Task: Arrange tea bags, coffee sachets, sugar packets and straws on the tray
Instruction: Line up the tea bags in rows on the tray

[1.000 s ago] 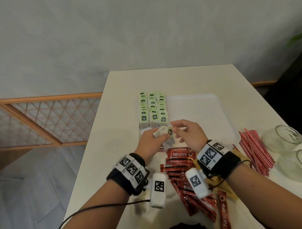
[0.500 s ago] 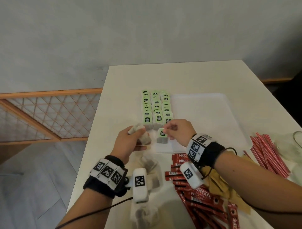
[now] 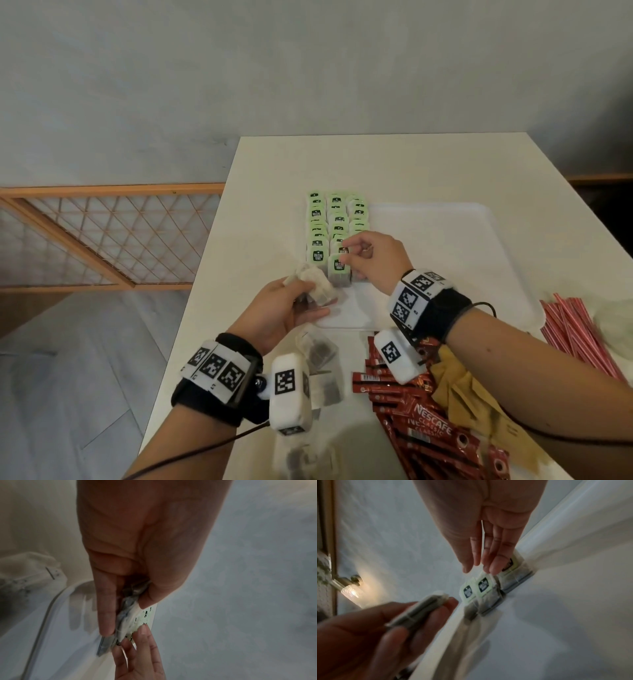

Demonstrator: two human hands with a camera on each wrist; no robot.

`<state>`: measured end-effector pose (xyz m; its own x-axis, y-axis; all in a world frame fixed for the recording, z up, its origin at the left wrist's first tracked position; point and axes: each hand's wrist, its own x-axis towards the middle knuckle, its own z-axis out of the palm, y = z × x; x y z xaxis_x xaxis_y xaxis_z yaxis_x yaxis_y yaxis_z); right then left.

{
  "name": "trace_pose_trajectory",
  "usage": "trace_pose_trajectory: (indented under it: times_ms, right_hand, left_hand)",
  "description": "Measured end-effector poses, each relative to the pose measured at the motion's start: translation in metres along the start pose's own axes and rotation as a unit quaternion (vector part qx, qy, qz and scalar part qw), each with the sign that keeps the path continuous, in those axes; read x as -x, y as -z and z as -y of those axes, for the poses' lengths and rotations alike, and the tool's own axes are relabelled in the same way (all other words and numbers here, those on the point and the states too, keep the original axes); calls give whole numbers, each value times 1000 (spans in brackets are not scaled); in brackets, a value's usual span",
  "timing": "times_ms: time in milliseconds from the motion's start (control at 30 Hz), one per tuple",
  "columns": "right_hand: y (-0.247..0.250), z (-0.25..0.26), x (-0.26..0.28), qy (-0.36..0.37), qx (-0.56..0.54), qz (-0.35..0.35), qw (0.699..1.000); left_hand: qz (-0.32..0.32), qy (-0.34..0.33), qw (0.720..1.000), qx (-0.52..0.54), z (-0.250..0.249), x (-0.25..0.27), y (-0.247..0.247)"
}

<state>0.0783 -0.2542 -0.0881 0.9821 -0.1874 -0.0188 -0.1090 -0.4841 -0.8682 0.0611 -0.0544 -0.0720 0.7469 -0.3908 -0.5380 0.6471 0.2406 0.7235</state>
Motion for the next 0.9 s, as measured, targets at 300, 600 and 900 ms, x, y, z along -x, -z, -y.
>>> trace_pose_trajectory:
  times_ms: [300,600,900]
  right_hand:
    - [12,13,43,-4,-81,80,993]
    - [24,2,64,-5,-35,-15,999]
    - [14,10,80,19,-47,15,999]
  left_hand:
    - [-6,-76,992,-103,10,11,-22]
    - [-143,-250,911,-295,24,22,-35]
    - [-95,-234,920,-300,39,27,-53]
